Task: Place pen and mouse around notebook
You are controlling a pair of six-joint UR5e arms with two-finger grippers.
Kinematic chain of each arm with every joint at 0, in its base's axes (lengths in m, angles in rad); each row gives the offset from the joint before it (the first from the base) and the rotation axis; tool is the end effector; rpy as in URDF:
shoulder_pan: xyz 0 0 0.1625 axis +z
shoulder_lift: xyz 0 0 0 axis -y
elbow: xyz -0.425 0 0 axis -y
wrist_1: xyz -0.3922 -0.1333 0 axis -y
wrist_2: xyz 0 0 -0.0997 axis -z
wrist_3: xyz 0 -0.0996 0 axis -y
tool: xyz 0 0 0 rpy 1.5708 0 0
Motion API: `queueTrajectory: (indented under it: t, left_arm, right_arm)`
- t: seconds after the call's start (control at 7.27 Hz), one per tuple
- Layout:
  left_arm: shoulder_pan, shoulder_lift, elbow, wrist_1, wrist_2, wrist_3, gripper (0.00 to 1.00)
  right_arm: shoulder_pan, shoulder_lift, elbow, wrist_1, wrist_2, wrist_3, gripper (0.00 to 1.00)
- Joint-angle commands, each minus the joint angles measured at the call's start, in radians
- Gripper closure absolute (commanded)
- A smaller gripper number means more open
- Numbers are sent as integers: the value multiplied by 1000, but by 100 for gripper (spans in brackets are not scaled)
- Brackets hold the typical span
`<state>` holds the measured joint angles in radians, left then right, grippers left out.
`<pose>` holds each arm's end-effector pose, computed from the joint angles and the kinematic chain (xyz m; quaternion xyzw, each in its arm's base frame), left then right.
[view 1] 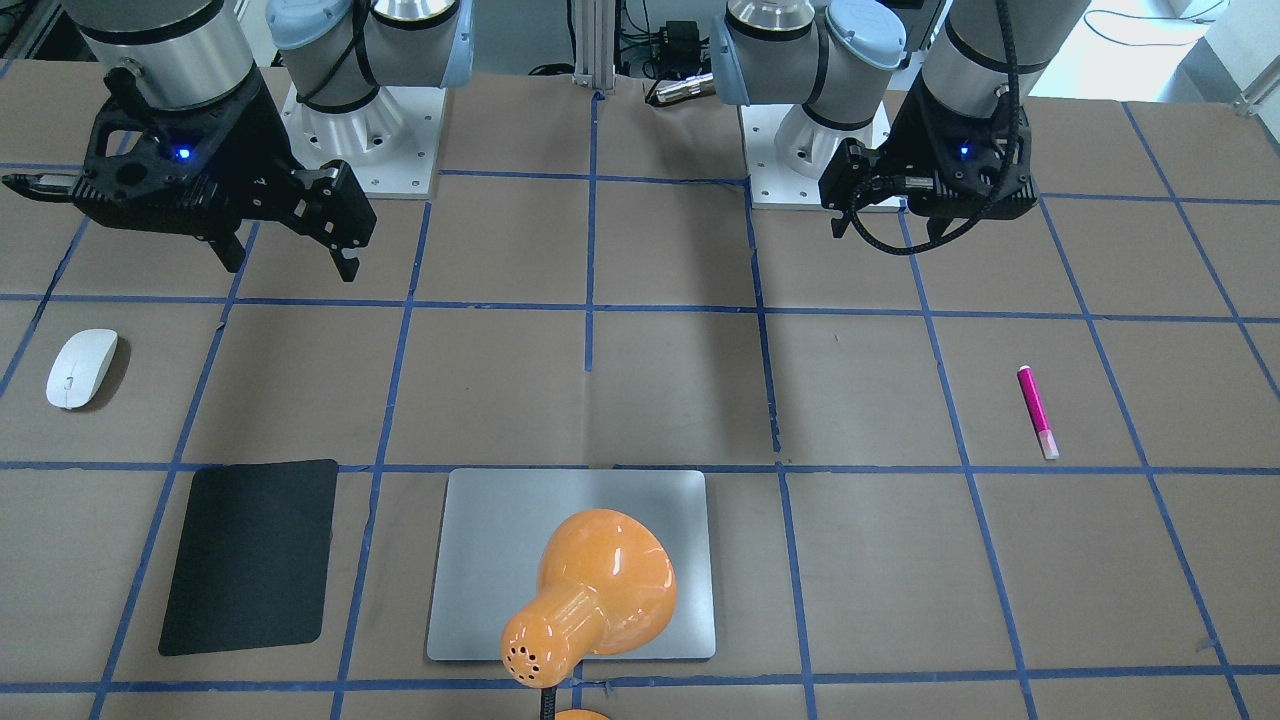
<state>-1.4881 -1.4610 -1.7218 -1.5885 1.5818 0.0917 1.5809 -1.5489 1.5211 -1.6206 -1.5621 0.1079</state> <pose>-0.0955 -0.4484 0.4635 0.0047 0.9995 0.0298 0.0029 0.1393 -0.5071 0.5067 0.0487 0.9981 -0.0385 0.0066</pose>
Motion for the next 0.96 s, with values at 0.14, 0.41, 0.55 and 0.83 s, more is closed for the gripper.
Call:
queueTrajectory:
  t: [0.14, 0.41, 0.55, 0.83]
  left_arm:
    - [124, -12, -65, 31, 0, 9, 0]
    - [250, -34, -149, 198, 1, 98, 0]
    - [305, -53, -192, 287, 3, 149, 0]
    - [424, -85, -277, 433, 0, 312, 0]
  right_arm:
    - [-98, -14, 1, 54, -27, -89, 0]
    - [-255, -16, 2, 64, -29, -215, 0]
    - [-330, -14, 16, 67, -35, -282, 0]
    - [-521, -5, 216, -123, -81, -490, 0]
